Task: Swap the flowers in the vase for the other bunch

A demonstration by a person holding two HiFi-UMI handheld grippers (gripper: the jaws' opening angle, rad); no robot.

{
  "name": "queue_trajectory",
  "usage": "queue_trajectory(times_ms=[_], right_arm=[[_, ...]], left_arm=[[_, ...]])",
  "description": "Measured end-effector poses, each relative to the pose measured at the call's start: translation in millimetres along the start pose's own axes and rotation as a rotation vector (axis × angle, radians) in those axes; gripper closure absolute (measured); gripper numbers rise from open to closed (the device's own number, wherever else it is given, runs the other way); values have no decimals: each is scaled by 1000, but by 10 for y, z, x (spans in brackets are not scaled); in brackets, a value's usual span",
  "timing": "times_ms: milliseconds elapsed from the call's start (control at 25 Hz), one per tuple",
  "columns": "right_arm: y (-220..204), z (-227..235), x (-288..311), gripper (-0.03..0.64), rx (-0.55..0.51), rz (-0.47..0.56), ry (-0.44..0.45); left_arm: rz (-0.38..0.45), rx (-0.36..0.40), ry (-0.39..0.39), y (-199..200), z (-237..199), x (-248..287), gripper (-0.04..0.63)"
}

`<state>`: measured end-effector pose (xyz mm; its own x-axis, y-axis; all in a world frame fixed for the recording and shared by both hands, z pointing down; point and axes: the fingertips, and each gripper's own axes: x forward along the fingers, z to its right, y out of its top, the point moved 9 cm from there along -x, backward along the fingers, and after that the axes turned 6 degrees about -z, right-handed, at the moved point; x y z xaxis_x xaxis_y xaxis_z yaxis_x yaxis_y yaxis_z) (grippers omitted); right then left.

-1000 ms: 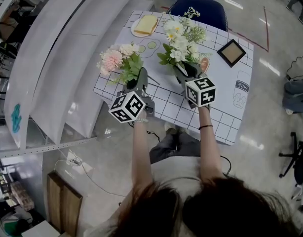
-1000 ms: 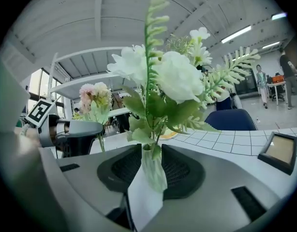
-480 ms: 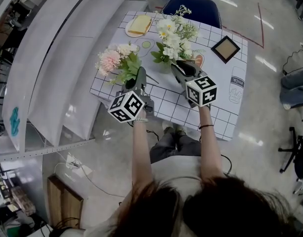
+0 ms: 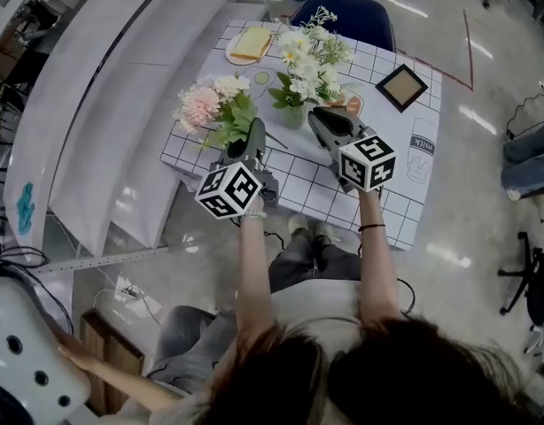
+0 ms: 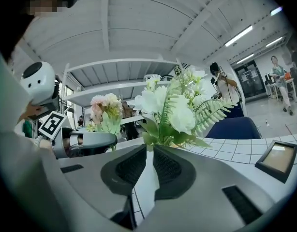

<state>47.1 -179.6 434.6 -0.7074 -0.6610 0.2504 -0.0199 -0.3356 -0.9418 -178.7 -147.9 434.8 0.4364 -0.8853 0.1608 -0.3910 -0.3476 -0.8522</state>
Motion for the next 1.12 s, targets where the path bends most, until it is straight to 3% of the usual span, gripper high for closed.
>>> queue_trajectory(times_ms=[480, 1120], right_arm=[[75, -81, -135, 607, -15, 37, 70], [131, -100, -153, 607, -39, 59, 109]], left_arm=[[31, 14, 2, -13, 111, -116, 517], [40, 31, -15, 11, 180, -83, 517]])
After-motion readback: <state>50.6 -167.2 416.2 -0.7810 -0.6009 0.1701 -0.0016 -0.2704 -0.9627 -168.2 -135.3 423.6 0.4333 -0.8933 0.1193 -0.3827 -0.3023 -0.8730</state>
